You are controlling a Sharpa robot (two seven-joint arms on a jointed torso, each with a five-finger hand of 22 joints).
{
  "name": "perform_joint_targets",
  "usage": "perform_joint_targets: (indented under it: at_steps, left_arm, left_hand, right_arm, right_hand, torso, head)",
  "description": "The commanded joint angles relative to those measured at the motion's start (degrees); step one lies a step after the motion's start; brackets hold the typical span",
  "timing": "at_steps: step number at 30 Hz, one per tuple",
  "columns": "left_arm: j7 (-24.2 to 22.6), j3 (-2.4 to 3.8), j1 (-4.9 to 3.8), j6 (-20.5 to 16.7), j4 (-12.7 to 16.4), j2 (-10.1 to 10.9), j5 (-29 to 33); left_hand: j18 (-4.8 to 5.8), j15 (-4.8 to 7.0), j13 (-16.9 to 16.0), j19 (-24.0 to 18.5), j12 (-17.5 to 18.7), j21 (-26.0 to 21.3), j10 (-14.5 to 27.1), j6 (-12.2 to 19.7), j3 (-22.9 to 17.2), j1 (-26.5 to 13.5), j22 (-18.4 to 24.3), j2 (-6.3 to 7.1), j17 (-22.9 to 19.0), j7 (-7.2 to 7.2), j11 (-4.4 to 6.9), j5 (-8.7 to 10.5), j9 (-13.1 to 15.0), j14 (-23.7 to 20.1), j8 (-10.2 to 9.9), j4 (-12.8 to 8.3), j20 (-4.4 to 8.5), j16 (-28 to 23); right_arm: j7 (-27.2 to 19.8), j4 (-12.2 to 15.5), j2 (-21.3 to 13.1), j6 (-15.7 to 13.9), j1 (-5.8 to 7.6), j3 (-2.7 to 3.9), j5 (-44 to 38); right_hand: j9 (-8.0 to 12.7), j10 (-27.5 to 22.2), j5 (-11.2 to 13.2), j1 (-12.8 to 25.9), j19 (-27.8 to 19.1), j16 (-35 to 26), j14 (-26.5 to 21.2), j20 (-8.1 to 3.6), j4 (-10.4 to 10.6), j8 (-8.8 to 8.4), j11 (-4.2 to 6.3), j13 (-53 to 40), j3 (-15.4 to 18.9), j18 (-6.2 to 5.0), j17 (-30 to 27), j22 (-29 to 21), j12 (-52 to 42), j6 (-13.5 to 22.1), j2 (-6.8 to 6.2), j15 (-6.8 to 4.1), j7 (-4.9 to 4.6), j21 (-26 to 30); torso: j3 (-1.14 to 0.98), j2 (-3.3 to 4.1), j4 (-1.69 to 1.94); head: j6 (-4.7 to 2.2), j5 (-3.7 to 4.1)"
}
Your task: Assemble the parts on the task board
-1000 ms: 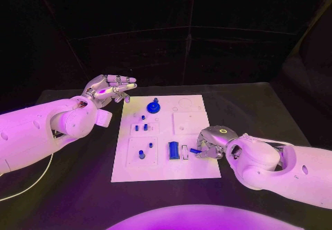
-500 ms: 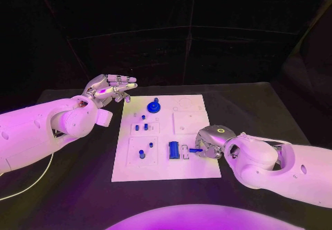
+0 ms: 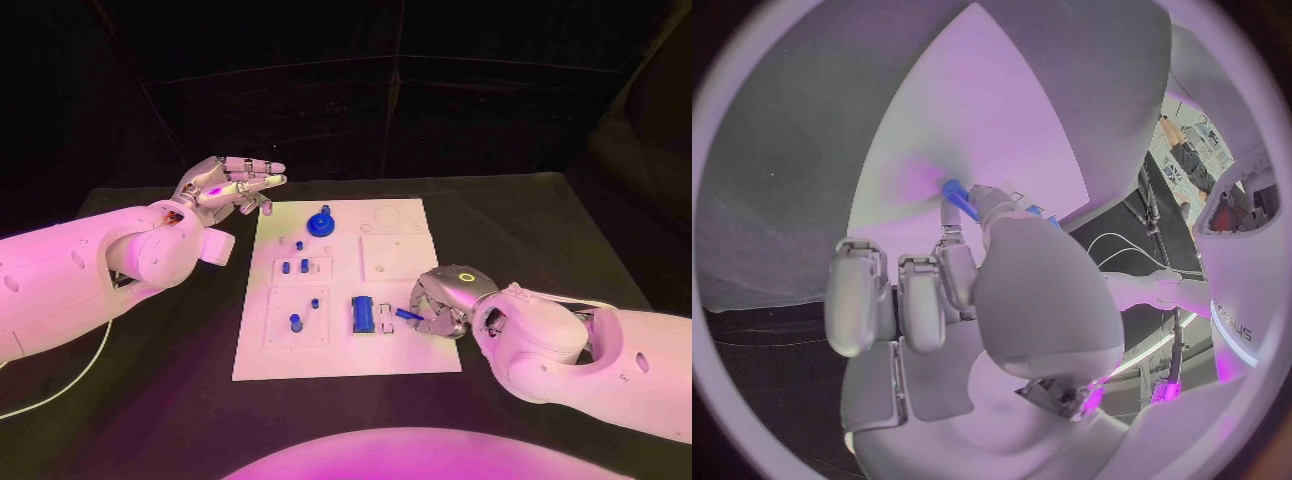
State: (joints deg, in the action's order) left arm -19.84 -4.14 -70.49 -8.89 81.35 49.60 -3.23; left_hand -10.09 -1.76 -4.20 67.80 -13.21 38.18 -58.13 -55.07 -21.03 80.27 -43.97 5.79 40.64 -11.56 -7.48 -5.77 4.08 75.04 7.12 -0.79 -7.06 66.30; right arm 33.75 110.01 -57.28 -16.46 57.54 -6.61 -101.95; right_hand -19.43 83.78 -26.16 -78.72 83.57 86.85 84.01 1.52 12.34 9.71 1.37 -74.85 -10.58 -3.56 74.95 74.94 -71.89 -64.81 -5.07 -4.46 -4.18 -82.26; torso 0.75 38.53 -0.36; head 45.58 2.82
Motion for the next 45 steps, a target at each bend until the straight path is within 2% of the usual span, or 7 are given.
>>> perform_joint_targets:
  at_steps: [1, 4, 12, 16, 20, 29, 45]
  left_arm:
    - [-0.16, 0.04, -0.08, 0.63, 0.08, 0.0, 0.17]
    - [-0.17, 0.03, -0.07, 0.61, 0.09, 0.0, 0.17]
    - [-0.16, 0.02, -0.07, 0.64, 0.17, -0.01, 0.17]
    - [-0.13, 0.02, -0.07, 0.66, 0.19, -0.01, 0.17]
    - [-0.12, 0.02, -0.07, 0.67, 0.23, -0.02, 0.17]
    - [-0.14, 0.01, -0.08, 0.65, 0.35, 0.02, 0.17]
    - [-0.11, 0.01, -0.08, 0.65, 0.37, 0.05, 0.17]
  left_hand:
    - [-0.39, -0.26, 0.06, 0.04, -0.34, -0.37, 0.48, 0.39, 0.06, -0.37, 0.09, -0.2, -0.07, 0.05, 0.12, -0.21, 0.04, -0.19, 0.26, -0.21, -0.53, 0.35]
    - [-0.39, -0.26, 0.06, 0.04, -0.34, -0.37, 0.49, 0.39, 0.06, -0.36, 0.09, -0.2, -0.07, 0.05, 0.12, -0.21, 0.04, -0.19, 0.26, -0.22, -0.53, 0.35]
    - [-0.39, -0.26, 0.06, 0.04, -0.34, -0.37, 0.49, 0.39, 0.06, -0.36, 0.09, -0.2, -0.07, 0.05, 0.12, -0.21, 0.04, -0.19, 0.26, -0.22, -0.53, 0.35]
    - [-0.39, -0.26, 0.06, 0.04, -0.34, -0.37, 0.49, 0.39, 0.06, -0.36, 0.09, -0.2, -0.07, 0.05, 0.12, -0.21, 0.04, -0.19, 0.26, -0.22, -0.53, 0.35]
    - [-0.39, -0.26, 0.06, 0.04, -0.34, -0.37, 0.49, 0.39, 0.06, -0.36, 0.09, -0.2, -0.07, 0.05, 0.12, -0.21, 0.04, -0.19, 0.26, -0.22, -0.53, 0.35]
    - [-0.39, -0.26, 0.06, 0.04, -0.34, -0.37, 0.49, 0.39, 0.06, -0.36, 0.09, -0.2, -0.07, 0.05, 0.12, -0.21, 0.04, -0.19, 0.26, -0.22, -0.53, 0.35]
    - [-0.39, -0.26, 0.06, 0.04, -0.34, -0.37, 0.49, 0.39, 0.06, -0.36, 0.09, -0.2, -0.07, 0.05, 0.12, -0.21, 0.04, -0.19, 0.26, -0.22, -0.53, 0.35]
  right_arm:
    - [0.6, 0.49, -0.16, -4.85, 0.07, 0.01, 1.65]
    - [0.61, 0.67, -0.27, -6.64, 0.07, 0.01, 2.77]
    - [0.73, 0.51, 0.03, -10.86, 0.06, 0.01, 7.42]
    - [0.78, 0.08, 0.68, -9.87, 0.06, 0.01, 11.0]
    - [0.88, -0.6, 1.51, -8.01, 0.07, 0.01, 14.52]
    - [1.11, -1.53, 2.77, -6.37, 0.07, 0.0, 19.62]
    - [0.93, -1.27, 3.25, -8.45, 0.07, 0.0, 22.21]
  right_hand:
    - [-0.62, 0.59, 1.07, 1.32, 0.6, 0.35, 5.09, -0.09, 0.54, 0.08, 0.01, -3.99, -0.23, 0.62, 10.55, 1.61, -0.28, -1.22, -0.5, -0.5, 1.1, -0.33]
    - [-0.71, 0.73, 2.17, 2.65, 0.68, 0.4, 5.1, -0.14, 1.3, 0.11, 0.02, -4.1, -0.01, 0.65, 10.63, 1.76, -0.45, -1.54, -1.16, -0.53, 1.14, -0.41]
    - [-0.86, 0.86, 2.2, 3.59, 0.73, 0.46, 5.12, -0.2, 1.77, 0.21, 0.09, -4.24, 0.37, 0.67, 10.73, 1.88, -0.64, -1.9, -1.73, -0.59, 1.24, -0.47]
    - [-0.91, 0.91, 2.14, 3.92, 0.73, 0.45, 5.12, -0.21, 1.97, 0.23, 0.11, -4.3, 0.5, 0.67, 10.71, 1.88, -0.71, -1.99, -1.8, -0.6, 1.27, -0.47]
    - [-1.12, 1.03, -2.03, 5.33, 0.77, 0.47, 5.12, -0.28, 2.74, 0.25, 0.18, -4.41, 1.48, 0.68, 10.75, 1.94, -0.82, -2.25, -1.88, -0.67, 1.36, -0.49]
    - [-1.37, 1.13, -3.54, 5.19, 0.8, 0.48, 5.13, -0.36, 2.53, 0.39, 0.35, -4.55, 1.83, 0.69, 10.77, 1.99, -1.0, -2.52, -1.51, -0.79, 1.56, -0.51]
    - [-1.59, 1.09, -4.63, 5.73, 0.84, 0.61, 5.17, -0.43, 2.7, 0.5, 0.38, -4.39, 2.48, 0.71, 10.97, 2.09, -0.7, -2.68, -1.55, -0.84, 1.59, -0.56]
  torso:
    - [0.01, 0.01, 0.03]
    - [0.02, 0.03, -0.03]
    - [0.05, 0.04, 0.07]
    - [0.05, 0.05, 0.11]
    - [0.07, 0.02, 0.11]
    - [0.06, 0.07, 0.04]
    - [0.0, 0.04, -0.01]
  head:
    - [0.01, 0.04]
    - [-0.02, 0.03]
    - [-0.04, 0.15]
    - [0.02, 0.12]
    - [0.07, 0.04]
    - [0.22, 0.15]
    - [0.23, 0.1]
